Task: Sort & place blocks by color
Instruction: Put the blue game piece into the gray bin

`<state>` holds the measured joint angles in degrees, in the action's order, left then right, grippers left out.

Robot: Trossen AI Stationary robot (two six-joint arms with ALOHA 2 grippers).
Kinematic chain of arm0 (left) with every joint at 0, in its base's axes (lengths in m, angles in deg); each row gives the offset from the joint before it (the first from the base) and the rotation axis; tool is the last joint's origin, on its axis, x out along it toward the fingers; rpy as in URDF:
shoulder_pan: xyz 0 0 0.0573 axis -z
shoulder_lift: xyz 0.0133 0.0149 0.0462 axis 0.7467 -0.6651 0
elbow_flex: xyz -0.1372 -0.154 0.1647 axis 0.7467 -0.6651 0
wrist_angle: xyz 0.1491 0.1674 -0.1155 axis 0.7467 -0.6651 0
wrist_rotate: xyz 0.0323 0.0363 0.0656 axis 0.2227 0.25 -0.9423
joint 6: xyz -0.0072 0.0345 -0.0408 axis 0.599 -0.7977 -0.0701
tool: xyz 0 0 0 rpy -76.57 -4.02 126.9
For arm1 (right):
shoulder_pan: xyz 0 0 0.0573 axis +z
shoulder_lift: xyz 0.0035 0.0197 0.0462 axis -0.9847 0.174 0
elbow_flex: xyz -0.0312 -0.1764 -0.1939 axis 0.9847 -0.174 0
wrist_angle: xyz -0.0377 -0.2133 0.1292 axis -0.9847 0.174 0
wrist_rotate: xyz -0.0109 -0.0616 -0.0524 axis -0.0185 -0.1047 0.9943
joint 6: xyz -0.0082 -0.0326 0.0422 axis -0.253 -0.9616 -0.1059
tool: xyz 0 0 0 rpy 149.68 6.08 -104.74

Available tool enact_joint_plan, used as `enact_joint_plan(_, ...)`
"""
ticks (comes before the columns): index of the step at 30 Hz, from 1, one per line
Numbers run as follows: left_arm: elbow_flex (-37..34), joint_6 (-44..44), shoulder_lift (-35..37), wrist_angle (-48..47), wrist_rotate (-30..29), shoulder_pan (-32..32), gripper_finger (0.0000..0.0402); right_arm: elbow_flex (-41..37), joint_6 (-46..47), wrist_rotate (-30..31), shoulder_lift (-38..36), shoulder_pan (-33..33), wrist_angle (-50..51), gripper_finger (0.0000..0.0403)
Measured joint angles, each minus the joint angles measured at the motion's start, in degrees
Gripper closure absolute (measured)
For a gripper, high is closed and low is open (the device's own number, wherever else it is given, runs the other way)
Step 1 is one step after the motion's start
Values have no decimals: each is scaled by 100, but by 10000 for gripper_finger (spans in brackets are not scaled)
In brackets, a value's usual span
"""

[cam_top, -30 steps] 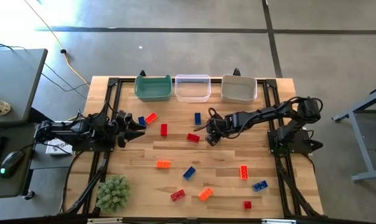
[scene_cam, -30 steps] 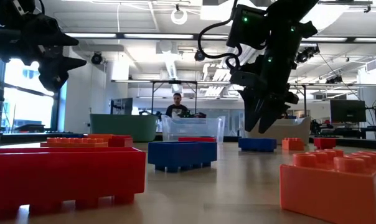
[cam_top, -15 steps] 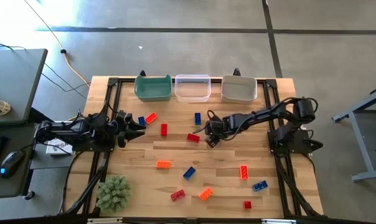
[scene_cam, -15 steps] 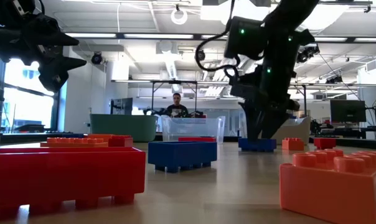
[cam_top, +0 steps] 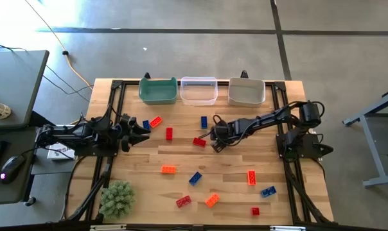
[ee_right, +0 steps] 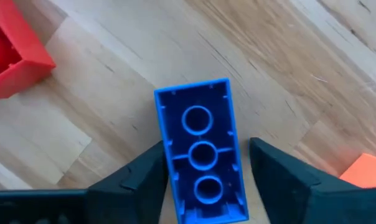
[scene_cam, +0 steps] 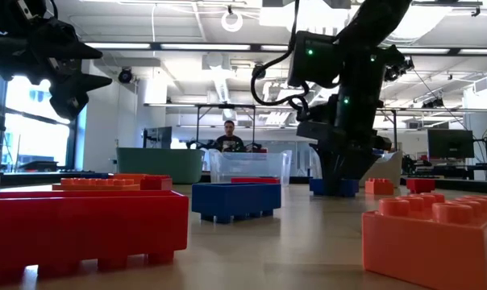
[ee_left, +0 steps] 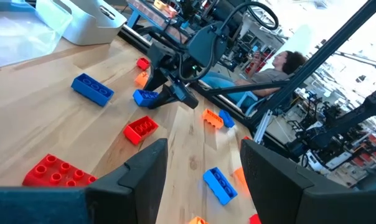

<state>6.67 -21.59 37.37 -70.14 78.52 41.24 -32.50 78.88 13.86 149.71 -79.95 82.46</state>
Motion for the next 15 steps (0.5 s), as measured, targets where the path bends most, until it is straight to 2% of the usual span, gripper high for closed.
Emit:
enact_joint_plan(6, -1, 152, 0, 0, -33, -2, 209, -2, 173, -113, -5, -4, 29, 288)
enact_joint_plan(15, 1, 307, 2, 101, -129, -2, 209, -48, 263, -282, -410, 6, 99, 288)
